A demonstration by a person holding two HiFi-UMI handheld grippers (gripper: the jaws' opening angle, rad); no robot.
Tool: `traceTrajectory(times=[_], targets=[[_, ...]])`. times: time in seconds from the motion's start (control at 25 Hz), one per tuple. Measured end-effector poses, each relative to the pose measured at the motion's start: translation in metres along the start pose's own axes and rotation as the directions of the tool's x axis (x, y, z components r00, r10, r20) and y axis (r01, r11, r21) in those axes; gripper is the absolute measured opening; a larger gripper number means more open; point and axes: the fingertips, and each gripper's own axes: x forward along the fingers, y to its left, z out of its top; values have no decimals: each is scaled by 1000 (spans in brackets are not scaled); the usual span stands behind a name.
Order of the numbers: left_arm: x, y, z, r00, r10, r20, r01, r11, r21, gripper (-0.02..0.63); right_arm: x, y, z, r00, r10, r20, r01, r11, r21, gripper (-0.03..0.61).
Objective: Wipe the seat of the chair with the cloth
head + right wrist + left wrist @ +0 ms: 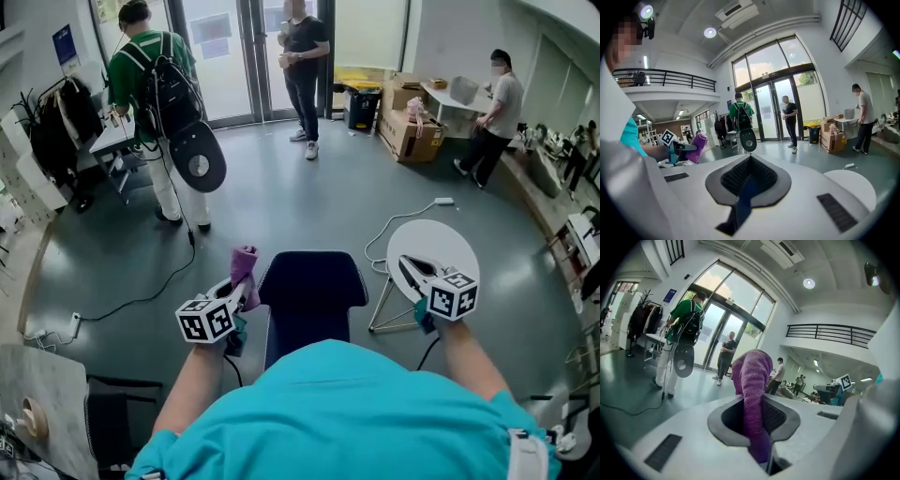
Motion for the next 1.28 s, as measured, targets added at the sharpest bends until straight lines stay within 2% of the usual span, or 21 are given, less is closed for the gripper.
traceTrajectory(times=[0.28,1.28], targets=[[10,-11,5,1000,-27,-13,27,999,17,52,12,-11,4,1000,20,-1,-20,999,39,-5],[23,-22,0,997,-68,-39,68,998,7,52,12,-12,-1,1000,22,-12,-22,1000,-11,-5]])
